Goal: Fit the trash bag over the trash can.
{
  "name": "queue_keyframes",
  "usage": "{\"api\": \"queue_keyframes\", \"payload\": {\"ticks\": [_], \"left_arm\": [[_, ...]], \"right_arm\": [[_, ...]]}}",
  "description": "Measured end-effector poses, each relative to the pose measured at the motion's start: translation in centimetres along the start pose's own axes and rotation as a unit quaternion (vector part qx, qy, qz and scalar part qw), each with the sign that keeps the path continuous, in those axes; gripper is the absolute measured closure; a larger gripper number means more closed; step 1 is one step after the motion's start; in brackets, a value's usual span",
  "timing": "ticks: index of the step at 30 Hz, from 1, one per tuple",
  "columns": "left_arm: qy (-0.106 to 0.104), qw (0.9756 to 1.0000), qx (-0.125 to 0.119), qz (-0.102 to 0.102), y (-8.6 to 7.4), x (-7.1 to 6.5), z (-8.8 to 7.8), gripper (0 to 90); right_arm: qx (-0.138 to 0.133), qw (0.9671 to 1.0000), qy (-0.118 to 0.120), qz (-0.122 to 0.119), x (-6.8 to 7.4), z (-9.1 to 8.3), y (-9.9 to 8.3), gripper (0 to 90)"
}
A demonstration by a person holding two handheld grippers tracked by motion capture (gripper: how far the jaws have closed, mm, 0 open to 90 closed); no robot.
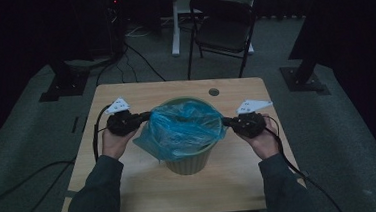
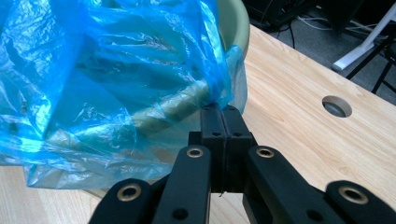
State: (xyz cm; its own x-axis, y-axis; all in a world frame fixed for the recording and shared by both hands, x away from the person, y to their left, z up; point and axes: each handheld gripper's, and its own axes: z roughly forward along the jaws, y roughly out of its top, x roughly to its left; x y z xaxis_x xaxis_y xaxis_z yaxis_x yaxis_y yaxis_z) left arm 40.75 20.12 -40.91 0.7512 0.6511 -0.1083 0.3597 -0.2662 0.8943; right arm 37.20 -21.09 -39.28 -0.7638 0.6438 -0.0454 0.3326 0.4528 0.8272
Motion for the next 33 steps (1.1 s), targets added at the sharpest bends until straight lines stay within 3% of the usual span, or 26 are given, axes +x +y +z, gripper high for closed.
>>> {"api": "queue_keyframes", "payload": {"ticks": [20, 33], "left_arm": [[-0.01, 0.9997, 0.01, -0.02, 0.7, 1.3, 2.1, 90.0], [-0.024, 0.9986, 0.012, -0.046, 0.8, 2.3, 4.2, 90.0]], "right_arm": [[0.035, 0.9991, -0.008, 0.022, -0.7, 0.9, 0.0, 90.0], [0.049, 0.9975, -0.016, 0.048, -1.6, 1.5, -1.1, 90.0]]}}
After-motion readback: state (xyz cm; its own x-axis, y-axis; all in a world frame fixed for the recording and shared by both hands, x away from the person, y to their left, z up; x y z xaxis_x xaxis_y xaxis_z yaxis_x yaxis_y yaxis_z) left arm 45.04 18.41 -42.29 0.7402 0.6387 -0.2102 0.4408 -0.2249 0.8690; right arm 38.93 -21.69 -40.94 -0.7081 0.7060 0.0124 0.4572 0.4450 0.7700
